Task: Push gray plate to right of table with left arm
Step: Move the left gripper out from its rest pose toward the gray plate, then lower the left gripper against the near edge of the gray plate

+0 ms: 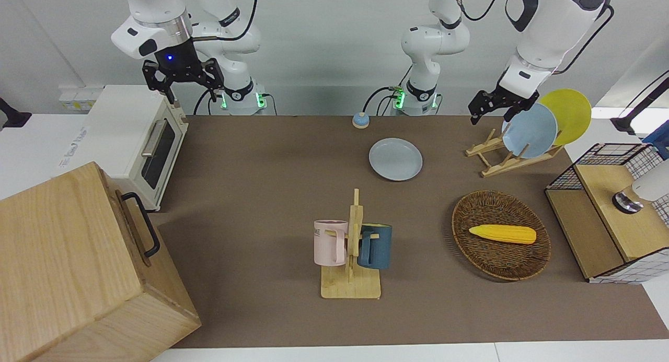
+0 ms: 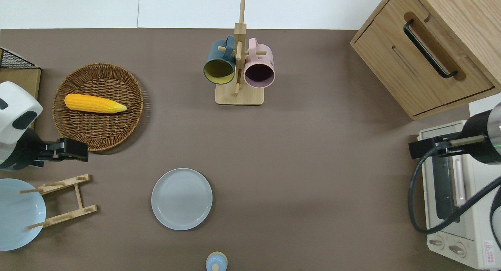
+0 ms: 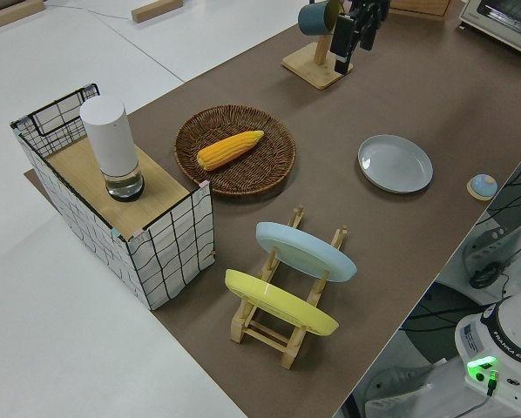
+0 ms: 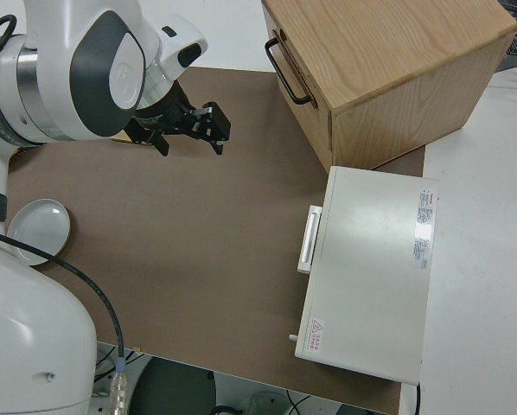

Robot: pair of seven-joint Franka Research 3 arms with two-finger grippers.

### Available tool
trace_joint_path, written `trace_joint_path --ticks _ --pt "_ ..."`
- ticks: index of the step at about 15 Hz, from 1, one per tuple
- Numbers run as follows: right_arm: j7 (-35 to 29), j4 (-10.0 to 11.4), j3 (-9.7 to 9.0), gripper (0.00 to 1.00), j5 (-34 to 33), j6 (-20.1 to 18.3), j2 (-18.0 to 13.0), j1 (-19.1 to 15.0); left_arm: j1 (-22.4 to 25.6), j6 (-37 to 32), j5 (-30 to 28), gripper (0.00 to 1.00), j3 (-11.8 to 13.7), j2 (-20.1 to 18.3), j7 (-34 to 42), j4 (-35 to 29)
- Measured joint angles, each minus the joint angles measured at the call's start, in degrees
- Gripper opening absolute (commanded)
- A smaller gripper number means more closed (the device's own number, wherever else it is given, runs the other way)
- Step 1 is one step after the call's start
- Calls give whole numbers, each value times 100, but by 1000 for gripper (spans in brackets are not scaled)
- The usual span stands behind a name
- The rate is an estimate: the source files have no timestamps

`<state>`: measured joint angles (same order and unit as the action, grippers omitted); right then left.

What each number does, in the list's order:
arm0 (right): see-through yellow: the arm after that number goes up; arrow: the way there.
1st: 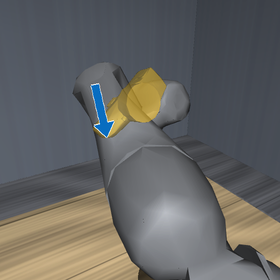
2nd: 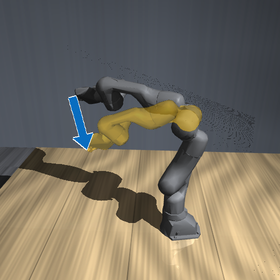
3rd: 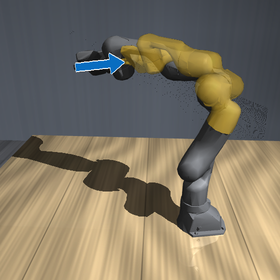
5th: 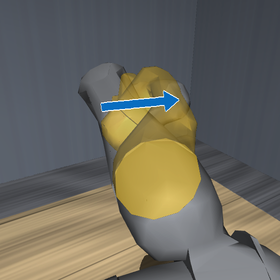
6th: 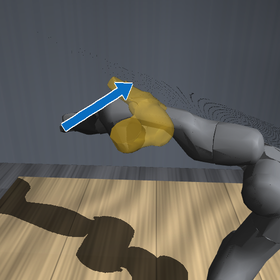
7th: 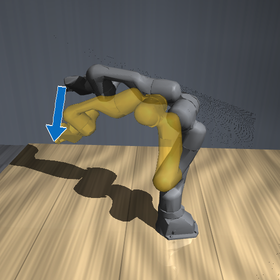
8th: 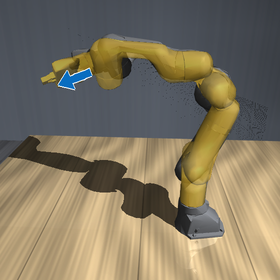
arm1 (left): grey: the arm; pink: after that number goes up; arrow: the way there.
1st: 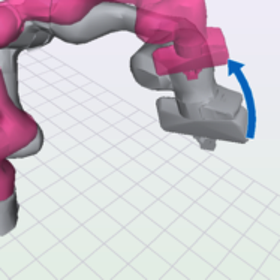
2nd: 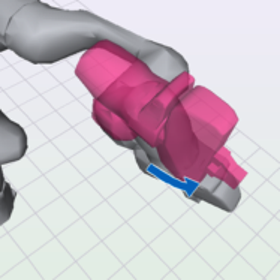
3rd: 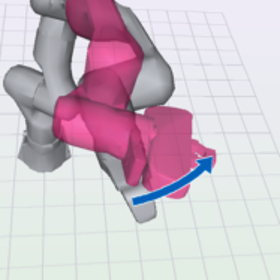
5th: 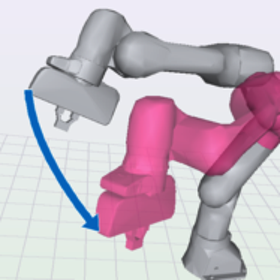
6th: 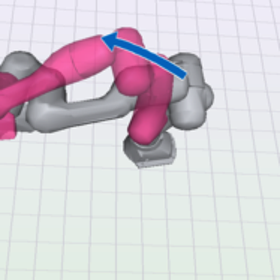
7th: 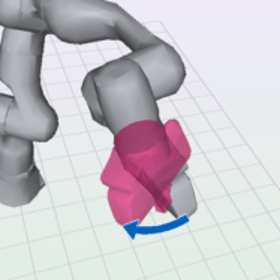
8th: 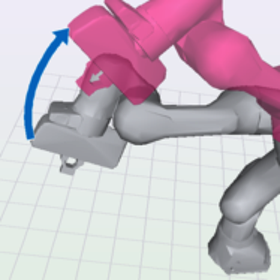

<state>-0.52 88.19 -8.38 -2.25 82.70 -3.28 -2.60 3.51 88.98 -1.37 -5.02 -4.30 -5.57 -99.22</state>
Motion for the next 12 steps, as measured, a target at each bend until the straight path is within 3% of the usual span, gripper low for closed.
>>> trace_joint_path --ticks 12 --pt "0 0 0 996 0 0 0 0 -14 1147 -20 993 -90 57 0 -1692"
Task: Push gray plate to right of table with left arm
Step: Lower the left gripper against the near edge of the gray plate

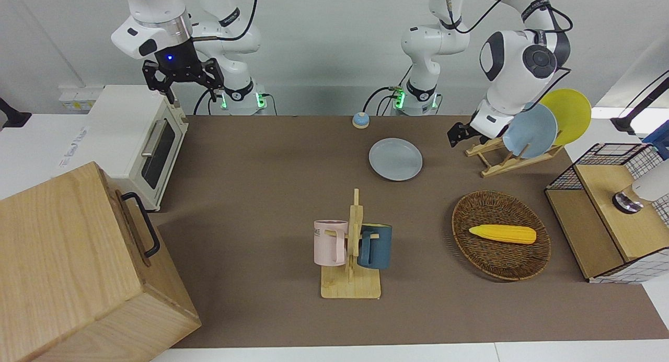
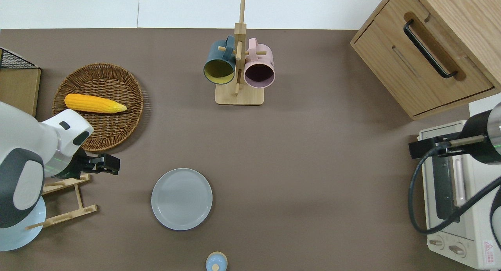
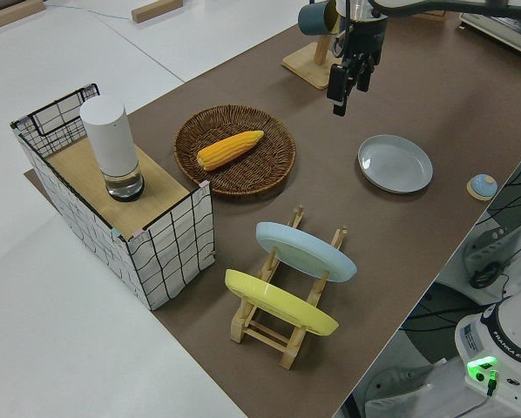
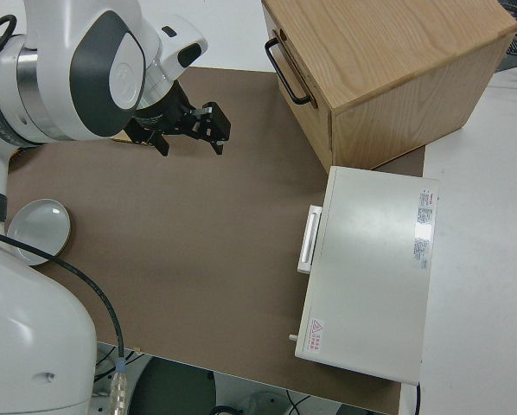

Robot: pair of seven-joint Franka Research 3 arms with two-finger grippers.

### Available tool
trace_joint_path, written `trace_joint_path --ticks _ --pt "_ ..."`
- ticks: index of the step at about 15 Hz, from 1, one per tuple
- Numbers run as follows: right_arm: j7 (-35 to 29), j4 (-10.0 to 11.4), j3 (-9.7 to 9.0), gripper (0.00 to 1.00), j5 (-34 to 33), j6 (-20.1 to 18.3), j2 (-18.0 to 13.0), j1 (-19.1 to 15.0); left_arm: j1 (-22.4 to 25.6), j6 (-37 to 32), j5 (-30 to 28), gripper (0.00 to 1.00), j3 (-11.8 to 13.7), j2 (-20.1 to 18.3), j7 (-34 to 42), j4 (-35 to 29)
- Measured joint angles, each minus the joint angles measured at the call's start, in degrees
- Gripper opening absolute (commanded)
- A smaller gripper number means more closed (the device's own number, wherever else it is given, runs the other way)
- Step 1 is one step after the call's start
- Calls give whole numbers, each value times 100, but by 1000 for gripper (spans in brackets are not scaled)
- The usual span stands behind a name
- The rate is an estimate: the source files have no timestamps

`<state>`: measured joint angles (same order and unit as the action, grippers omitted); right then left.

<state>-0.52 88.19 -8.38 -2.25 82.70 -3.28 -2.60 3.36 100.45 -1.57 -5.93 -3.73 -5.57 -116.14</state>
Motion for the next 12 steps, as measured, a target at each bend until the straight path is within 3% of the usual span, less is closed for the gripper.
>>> trace_joint_path --ticks 12 --pt "0 0 0 996 0 0 0 0 -27 1778 -883 981 -275 28 0 -1936"
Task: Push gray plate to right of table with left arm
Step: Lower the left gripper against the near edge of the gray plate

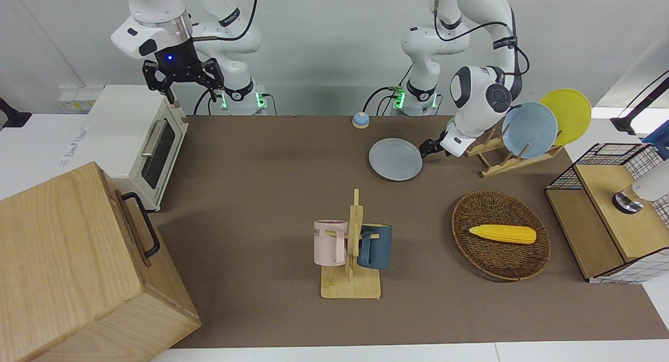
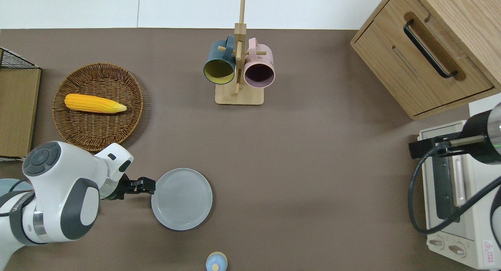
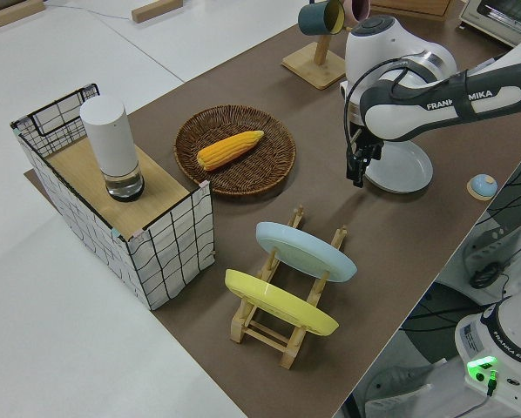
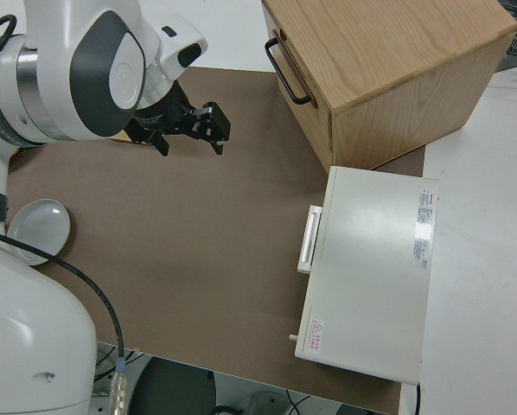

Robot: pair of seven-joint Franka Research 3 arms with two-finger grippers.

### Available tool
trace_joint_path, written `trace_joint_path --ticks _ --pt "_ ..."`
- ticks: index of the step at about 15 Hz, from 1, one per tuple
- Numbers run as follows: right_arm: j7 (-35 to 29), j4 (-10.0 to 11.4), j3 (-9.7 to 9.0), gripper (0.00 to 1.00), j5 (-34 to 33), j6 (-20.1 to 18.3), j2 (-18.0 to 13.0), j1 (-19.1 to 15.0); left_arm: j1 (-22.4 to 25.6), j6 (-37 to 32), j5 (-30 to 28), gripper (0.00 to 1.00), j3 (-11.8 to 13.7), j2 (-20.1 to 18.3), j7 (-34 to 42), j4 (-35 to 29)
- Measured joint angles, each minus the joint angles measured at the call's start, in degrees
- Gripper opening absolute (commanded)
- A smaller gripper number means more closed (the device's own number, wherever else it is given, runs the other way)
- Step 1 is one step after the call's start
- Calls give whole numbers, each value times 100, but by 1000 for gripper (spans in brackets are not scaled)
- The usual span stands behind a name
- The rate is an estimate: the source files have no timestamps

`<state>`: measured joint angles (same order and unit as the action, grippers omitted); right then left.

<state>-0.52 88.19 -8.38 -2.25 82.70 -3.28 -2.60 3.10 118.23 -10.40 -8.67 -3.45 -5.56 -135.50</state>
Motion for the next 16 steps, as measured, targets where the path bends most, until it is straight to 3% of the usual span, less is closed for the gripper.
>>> trace_joint_path --ticks 6,9,10,13,14,16 --pt "0 0 0 996 0 0 0 0 -59 597 -192 943 -239 5 0 -398" --pt "0 0 0 996 0 0 0 0 -62 841 -233 831 -332 36 0 -619" --pt "0 0 0 996 0 0 0 0 -61 871 -233 762 -334 48 0 -653" --pt "0 0 0 996 0 0 0 0 -61 901 -234 64 -334 57 0 -670" --pt "0 0 0 996 0 0 0 0 -61 907 -234 1 -334 57 0 -670" --pt "0 0 0 996 0 0 0 0 -61 928 -280 0 -333 57 -5 -670"
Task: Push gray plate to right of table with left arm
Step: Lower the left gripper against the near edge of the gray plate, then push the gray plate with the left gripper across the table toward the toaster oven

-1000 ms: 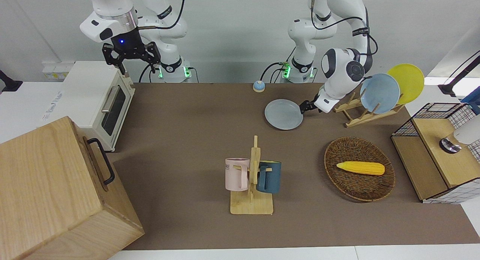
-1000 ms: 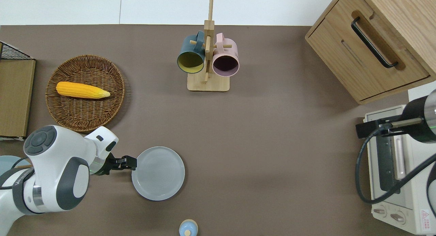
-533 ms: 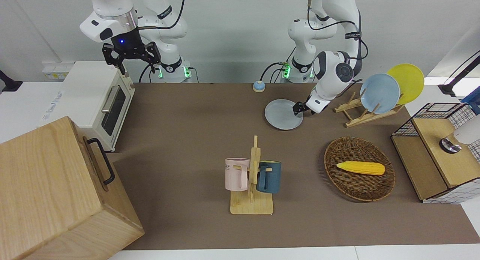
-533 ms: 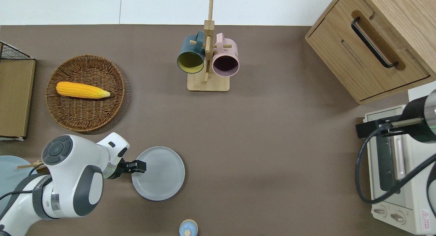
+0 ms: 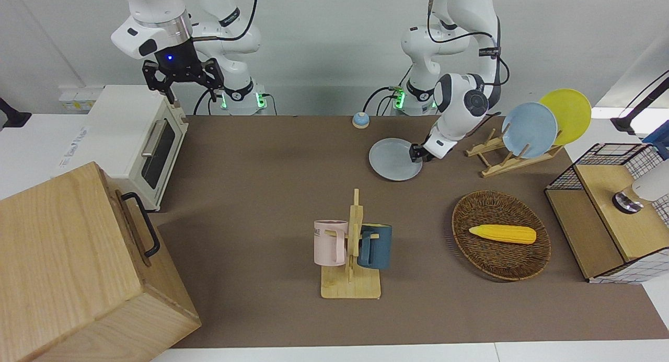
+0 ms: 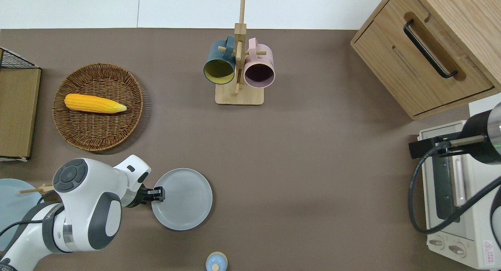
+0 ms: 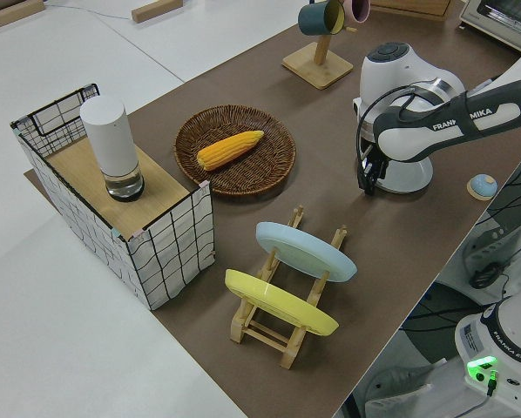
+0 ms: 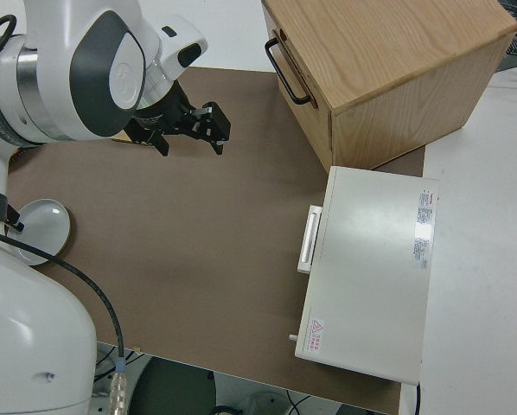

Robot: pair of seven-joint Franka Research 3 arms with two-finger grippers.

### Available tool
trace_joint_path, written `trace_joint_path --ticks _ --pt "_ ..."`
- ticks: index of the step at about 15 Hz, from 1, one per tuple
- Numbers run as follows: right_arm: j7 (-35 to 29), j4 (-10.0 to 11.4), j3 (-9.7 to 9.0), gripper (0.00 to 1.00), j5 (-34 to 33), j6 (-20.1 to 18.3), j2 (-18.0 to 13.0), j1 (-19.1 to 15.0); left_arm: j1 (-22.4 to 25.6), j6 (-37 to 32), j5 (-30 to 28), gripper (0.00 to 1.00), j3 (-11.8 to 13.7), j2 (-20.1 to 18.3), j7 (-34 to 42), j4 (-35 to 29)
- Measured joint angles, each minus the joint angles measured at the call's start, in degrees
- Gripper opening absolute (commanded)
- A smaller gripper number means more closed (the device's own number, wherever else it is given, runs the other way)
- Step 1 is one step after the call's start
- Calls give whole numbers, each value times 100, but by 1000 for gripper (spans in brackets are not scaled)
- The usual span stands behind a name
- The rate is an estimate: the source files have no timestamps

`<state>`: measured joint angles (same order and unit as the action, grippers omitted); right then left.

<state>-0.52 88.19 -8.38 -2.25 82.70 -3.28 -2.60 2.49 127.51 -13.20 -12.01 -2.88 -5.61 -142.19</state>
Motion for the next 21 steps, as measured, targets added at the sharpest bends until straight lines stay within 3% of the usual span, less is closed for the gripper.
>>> trace_joint_path --ticks 14,17,21 --pt "0 0 0 996 0 0 0 0 -2 4 -304 0 -44 -61 -92 -3" --pt "0 0 0 996 0 0 0 0 -4 116 -393 0 -267 -58 -379 -3" --pt "0 0 0 996 0 0 0 0 -8 440 -520 0 -825 -10 -909 -4"
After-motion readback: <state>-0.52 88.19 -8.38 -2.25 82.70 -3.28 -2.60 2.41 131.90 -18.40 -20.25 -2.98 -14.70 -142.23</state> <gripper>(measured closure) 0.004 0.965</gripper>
